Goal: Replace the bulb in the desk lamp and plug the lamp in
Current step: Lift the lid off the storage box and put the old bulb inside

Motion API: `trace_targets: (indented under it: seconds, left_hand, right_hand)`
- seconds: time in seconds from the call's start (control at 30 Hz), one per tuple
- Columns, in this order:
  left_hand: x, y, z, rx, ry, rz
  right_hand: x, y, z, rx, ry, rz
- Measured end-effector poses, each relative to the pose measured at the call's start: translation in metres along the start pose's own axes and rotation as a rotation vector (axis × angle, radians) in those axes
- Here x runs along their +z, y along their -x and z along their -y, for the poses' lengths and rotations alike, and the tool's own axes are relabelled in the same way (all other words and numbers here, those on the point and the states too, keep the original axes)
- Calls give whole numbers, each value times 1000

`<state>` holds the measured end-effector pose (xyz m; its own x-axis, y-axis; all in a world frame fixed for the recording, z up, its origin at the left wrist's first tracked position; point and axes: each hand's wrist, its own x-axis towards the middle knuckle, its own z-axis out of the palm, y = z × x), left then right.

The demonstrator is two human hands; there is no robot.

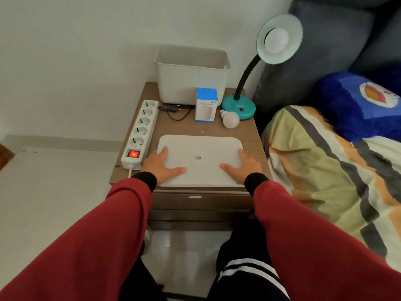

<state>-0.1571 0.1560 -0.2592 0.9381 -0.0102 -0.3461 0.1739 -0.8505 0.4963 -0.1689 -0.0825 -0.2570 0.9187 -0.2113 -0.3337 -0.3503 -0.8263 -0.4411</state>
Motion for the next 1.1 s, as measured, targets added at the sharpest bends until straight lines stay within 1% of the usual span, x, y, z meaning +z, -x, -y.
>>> trace_targets:
  seconds: [0.13, 0.53, 0.87, 1.1]
  left_hand:
    - [-3, -15, -3, -7, -9, 10]
    - [-2, -38, -10, -48, -208, 35]
    - [-1, -42, -11, -59, -311, 73]
    - [1, -44, -12, -68, -349, 84]
  right_hand:
    - [2, -15, 3, -10, -2, -17]
    - [5, -37, 5, -46, 59, -23]
    - [6, -42, 7, -38, 117, 36]
    - [7, -45, 9, -31, 229, 92]
